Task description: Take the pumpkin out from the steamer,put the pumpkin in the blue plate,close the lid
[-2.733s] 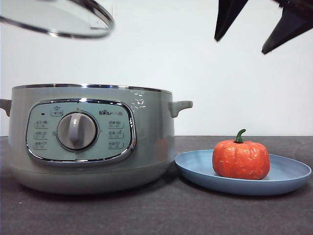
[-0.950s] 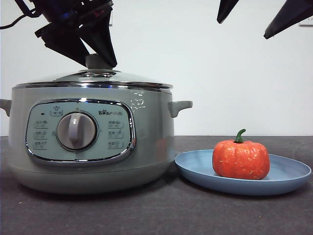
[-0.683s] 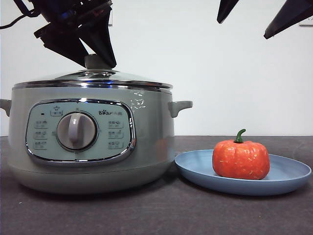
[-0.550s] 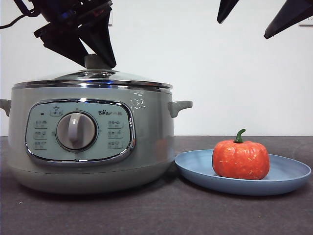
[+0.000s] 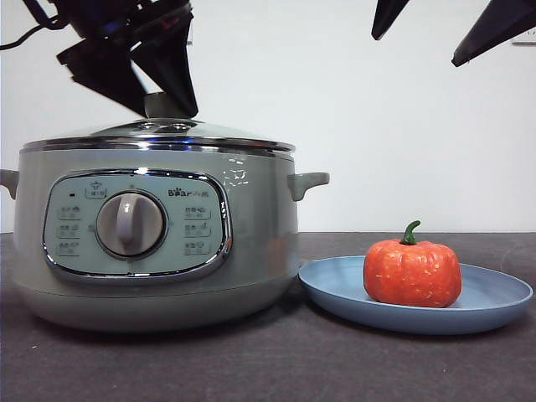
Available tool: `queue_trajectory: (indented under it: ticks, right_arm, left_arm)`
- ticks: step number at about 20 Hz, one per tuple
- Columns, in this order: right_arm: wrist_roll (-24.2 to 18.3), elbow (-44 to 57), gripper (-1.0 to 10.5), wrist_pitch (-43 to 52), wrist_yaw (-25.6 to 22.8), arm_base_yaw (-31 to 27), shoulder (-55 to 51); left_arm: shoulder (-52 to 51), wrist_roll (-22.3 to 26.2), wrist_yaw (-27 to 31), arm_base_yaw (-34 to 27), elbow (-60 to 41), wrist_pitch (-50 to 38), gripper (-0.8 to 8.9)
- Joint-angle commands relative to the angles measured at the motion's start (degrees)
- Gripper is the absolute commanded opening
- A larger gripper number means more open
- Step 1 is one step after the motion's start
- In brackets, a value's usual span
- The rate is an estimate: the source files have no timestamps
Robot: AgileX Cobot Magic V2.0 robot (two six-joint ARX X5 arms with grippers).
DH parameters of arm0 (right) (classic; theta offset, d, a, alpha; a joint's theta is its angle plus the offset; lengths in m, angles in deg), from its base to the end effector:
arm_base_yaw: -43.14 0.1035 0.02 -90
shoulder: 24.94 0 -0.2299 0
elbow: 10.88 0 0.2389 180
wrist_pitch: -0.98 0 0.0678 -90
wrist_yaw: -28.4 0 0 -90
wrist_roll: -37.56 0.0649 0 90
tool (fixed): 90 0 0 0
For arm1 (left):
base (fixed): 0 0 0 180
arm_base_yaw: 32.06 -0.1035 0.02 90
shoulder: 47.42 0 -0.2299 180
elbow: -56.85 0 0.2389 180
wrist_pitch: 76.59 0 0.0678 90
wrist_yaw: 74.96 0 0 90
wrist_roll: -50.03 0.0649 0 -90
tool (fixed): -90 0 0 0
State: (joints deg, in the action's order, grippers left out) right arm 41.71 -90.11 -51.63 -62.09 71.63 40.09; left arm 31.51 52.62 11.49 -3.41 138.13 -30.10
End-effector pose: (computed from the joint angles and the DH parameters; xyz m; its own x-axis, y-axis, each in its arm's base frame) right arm 0.2275 0.1228 0.2881 0.6927 0.3662 -0.6213 -0.4303 0.9012 0.0514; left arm 0.2699 -0.1520 0.2466 0.5989 -0.3978 -0.6951 0.5446 0.8386 -0.0106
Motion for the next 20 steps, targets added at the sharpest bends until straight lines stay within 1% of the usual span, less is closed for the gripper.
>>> queue_trajectory:
  ticks: [1, 4, 7, 8, 9, 10, 11, 12, 13, 14, 16, 17, 19, 20]
  right_arm:
    - [0.46, 0.48, 5.9, 0.31, -0.07, 0.00, 0.04]
    - [0.28, 0.48, 5.9, 0.31, -0.04, 0.00, 0.04]
    - [-0.42, 0.48, 5.9, 0.09, 0.00, 0.00, -0.28]
    - [-1.27, 0.50, 5.7, 0.09, 0.02, 0.02, -0.57]
    - [-2.23, 0.50, 4.9, -0.07, 0.00, 0.02, -1.05]
    - [-2.82, 0.50, 3.7, -0.15, -0.02, 0.02, -1.60]
    - [-3.48, 0.52, 2.6, -0.28, 0.00, 0.02, -2.14]
    - [-4.24, 0.63, 1.5, -0.39, -0.04, 0.02, -2.86]
    - [-4.46, 1.11, 0.5, -0.02, -0.07, 0.00, -3.89]
    - [-4.74, 2.12, -0.2, 1.01, -0.07, 0.02, -5.29]
    - [-4.66, 6.67, -0.2, 6.62, -0.35, 0.02, -9.84]
    - [-4.57, 9.77, -0.2, 9.84, -1.31, 0.02, -12.61]
    - [-4.44, 16.11, -0.2, 15.26, -2.99, 0.02, -18.38]
    - [-4.42, 19.21, -0.2, 17.73, -3.04, 0.02, -21.27]
  left_arm:
    - [0.68, 0.63, 0.52, -0.11, -0.44, 1.16, 4.41]
    - [0.55, 0.59, 0.55, -0.11, 1.99, 2.82, 4.40]
    - [-0.31, 0.44, 0.52, -0.09, 6.58, 8.24, 4.40]
    - [-1.20, 0.44, 0.55, -0.09, 7.52, 9.90, 4.38]
    - [-2.40, 0.44, 0.57, -0.11, 7.65, 10.60, 4.35]
    - [-3.65, 0.44, 0.68, -0.11, 7.65, 11.65, 4.03]
    - [-4.81, 0.48, 1.09, -0.11, 7.65, 12.96, 2.54]
    - [-5.95, 0.63, 2.38, -0.17, 7.61, 14.01, 0.63]
    - [-7.06, 1.01, 3.93, -0.22, 7.54, 14.62, -0.09]
    - [-8.20, 1.51, 5.49, -0.22, 7.50, 14.91, -0.06]
    - [-11.13, 1.88, 6.56, -0.22, 7.08, 13.94, -0.06]
    - [-13.14, 1.97, 6.54, -0.20, 6.16, 12.50, -0.06]
    - [-18.32, 1.97, 6.54, -0.20, 1.90, 8.09, -0.08]
    - [-21.49, 1.99, 6.54, -0.20, -1.42, 5.38, -0.08]
